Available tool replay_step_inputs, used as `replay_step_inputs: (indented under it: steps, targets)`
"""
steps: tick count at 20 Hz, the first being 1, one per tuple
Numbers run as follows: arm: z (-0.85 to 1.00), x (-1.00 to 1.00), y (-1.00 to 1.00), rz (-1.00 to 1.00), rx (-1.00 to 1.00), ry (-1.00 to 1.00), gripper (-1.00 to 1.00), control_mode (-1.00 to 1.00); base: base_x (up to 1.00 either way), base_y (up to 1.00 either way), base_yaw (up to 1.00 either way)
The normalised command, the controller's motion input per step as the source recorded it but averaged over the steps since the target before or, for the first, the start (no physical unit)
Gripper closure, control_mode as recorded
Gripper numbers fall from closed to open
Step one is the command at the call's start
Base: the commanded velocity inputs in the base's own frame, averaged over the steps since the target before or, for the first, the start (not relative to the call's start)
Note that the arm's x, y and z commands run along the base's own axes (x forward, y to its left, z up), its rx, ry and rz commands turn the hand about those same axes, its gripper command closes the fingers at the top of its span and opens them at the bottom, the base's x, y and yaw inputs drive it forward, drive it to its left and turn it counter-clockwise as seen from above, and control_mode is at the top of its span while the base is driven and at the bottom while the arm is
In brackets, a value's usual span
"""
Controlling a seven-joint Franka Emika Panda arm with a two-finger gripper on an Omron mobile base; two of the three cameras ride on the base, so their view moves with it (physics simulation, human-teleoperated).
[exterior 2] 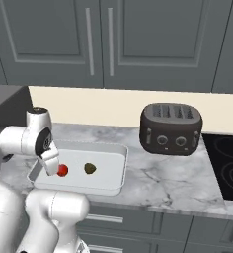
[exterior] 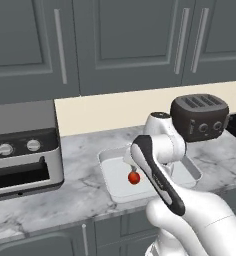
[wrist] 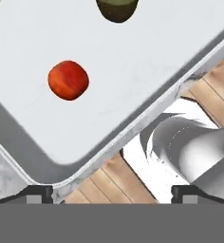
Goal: Pick the apple and kiwi from the fridge and place them inside the tupperware on the counter.
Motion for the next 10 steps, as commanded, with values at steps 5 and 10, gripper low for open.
replay_step_inputs:
  steps: [5,10]
  targets:
    - [0.78,-0.54,0.00,-0.16,0.00,-0.01,-1.00,-1.00,0.00,0.00,0.00]
    - [0.71,-0.55,0.00,-0.04,0.00,-0.01,-1.00,-1.00,0.00,0.00,0.00]
